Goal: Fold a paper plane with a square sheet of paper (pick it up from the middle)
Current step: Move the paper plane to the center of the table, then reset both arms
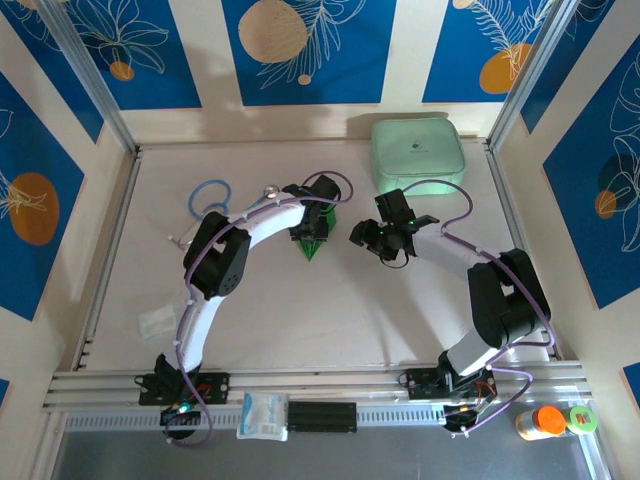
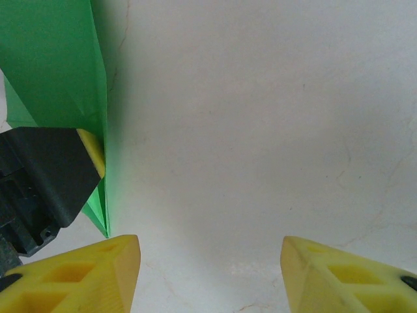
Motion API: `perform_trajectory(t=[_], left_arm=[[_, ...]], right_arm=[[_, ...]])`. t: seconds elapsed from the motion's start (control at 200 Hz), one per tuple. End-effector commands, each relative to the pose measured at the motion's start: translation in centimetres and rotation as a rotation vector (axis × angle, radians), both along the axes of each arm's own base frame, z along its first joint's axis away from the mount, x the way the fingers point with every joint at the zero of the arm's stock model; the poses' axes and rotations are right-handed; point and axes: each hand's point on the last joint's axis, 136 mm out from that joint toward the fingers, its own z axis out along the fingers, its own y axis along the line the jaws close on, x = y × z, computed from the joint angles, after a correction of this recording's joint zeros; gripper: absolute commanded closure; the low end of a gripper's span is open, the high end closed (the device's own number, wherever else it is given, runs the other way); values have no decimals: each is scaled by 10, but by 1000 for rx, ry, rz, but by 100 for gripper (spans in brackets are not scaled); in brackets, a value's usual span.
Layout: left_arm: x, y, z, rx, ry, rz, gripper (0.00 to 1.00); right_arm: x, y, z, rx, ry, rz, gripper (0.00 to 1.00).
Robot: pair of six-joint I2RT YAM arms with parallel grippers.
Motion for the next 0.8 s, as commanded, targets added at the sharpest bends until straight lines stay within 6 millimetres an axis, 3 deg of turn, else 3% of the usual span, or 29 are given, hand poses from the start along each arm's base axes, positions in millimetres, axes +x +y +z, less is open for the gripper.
perform_trajectory(t=[0.0,0.5,0.67,0.795], left_arm=[[6,2,41,-24,-54,0,53],[5,8,87,-78,-147,27,45],[4,21,134,-102,-249,36,38],[3,54,180,-102,-385,73,26]], right_arm=[[1,1,14,15,-21,6,41],[3,-1,25,5,-53,12,38],[10,-9,44,-49,-119,28,34],[23,-23,79,-154,-232,60,25]])
